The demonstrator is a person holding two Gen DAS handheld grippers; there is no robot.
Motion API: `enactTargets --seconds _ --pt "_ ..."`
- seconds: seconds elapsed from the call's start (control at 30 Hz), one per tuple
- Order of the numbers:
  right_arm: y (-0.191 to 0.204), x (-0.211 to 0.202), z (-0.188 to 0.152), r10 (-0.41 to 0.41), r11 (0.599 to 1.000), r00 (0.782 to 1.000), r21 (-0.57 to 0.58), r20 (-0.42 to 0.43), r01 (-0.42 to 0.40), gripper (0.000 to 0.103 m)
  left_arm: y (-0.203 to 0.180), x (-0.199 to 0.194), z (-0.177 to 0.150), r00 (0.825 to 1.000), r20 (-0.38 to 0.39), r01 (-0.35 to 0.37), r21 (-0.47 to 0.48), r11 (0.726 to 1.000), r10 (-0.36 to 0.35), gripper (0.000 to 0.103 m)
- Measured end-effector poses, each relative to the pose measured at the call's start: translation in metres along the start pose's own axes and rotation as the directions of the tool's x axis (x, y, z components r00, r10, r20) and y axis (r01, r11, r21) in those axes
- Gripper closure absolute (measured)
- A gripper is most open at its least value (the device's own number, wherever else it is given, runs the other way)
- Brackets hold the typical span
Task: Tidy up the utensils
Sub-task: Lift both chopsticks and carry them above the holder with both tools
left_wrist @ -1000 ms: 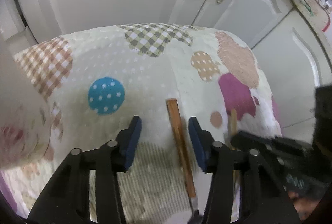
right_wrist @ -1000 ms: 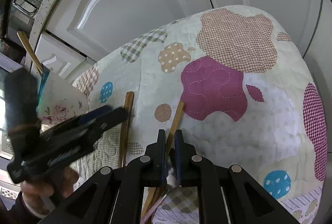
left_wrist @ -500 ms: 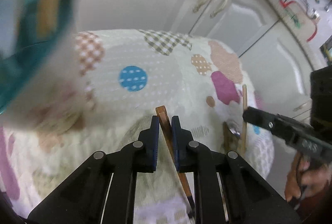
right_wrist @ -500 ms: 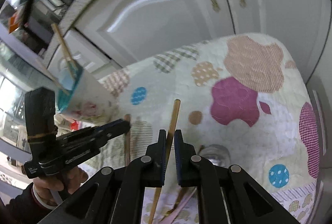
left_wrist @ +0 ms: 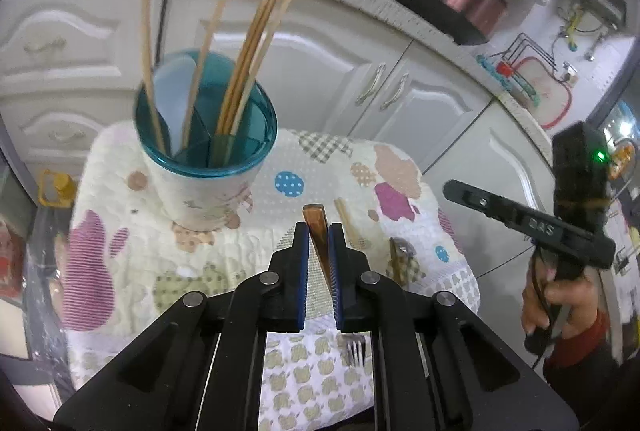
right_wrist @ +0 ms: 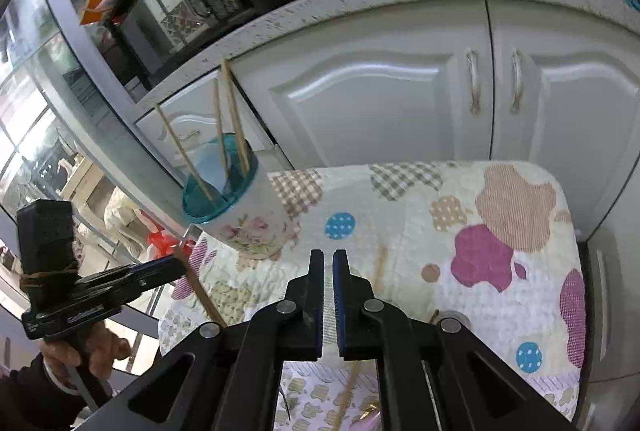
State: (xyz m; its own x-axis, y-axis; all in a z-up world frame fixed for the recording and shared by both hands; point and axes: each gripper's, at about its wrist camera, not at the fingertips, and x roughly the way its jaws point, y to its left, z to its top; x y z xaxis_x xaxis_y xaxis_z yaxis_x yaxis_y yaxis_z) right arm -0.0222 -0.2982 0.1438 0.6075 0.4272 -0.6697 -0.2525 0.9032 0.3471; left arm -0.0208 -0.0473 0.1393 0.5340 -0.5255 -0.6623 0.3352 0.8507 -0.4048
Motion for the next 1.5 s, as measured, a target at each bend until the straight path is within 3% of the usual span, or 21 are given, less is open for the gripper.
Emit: enactTargets --seconds 0.1,0.2,0.23,0.27,0.33,0.43,0.53,0.6,0.67,0.9,1.23,1.37,1.5 --pt "0.004 0.006 -0.002 0.001 1.000 1.000 -0.007 -0.019 -0.002 0.099 -0.001 -0.014 -0.005 1.000 0.018 -0.015 0.028 0.999 0.014 0.095" --pt "0.001 0.029 -0.009 -0.030 0.999 0.993 -0.012 -0.111 0.029 0.099 0.003 -0.020 -0.011 1.000 0.022 -0.017 0.021 1.000 0.017 0.095" --pt "-0.002 0.043 -0.014 -0.079 0.997 0.987 -0.017 -0.137 0.077 0.093 0.006 -0.023 -0.013 1.000 0.024 -0.017 0.015 1.000 0.016 0.095" --pt "-0.006 0.054 -0.017 -0.105 0.995 0.982 -0.016 -0.159 0.103 0.080 0.008 -0.025 -0.013 1.000 0.025 -0.012 0.004 1.000 0.012 0.095" --pt "-0.015 0.079 -0.023 -0.122 0.992 0.970 0.009 -0.212 0.127 0.072 0.012 -0.028 -0.015 1.000 0.029 -0.009 -0.014 1.000 0.009 0.095" --pt "-0.030 0.122 -0.030 -0.134 0.988 0.950 0.040 -0.282 0.151 0.074 0.012 -0.032 -0.017 0.999 0.040 -0.007 -0.024 1.000 0.008 0.095" --pt "-0.036 0.151 -0.033 -0.164 0.983 0.946 0.029 -0.281 0.179 0.095 0.011 -0.035 -0.019 0.999 0.046 -0.007 -0.027 1.000 0.008 0.095" --pt "-0.032 0.153 -0.030 -0.176 0.983 0.945 0.000 -0.276 0.183 0.097 0.011 -0.037 -0.019 0.999 0.048 -0.003 -0.029 1.000 0.005 0.095" --pt "-0.028 0.143 -0.027 -0.138 0.990 0.955 0.003 -0.261 0.144 0.098 0.011 -0.039 -0.020 0.999 0.050 0.000 -0.026 1.000 0.001 0.096" --pt "-0.011 0.077 -0.014 -0.082 0.996 0.988 -0.037 -0.134 0.078 0.098 0.007 -0.043 -0.019 0.998 0.065 0.003 0.000 1.000 -0.003 0.096" --pt "0.005 0.068 -0.009 -0.009 1.000 0.993 -0.022 -0.117 0.007 0.098 0.014 -0.037 -0.016 0.998 0.060 -0.010 -0.023 1.000 0.012 0.096" --pt "0.005 0.069 -0.011 -0.003 1.000 0.992 -0.014 -0.129 0.002 0.098 0.032 -0.023 -0.009 0.999 0.042 -0.024 -0.097 0.995 0.028 0.096" --pt "0.006 0.067 -0.012 0.001 1.000 0.990 -0.018 -0.139 -0.004 0.098 0.063 -0.015 -0.013 0.998 0.009 -0.053 -0.221 0.974 0.056 0.096"
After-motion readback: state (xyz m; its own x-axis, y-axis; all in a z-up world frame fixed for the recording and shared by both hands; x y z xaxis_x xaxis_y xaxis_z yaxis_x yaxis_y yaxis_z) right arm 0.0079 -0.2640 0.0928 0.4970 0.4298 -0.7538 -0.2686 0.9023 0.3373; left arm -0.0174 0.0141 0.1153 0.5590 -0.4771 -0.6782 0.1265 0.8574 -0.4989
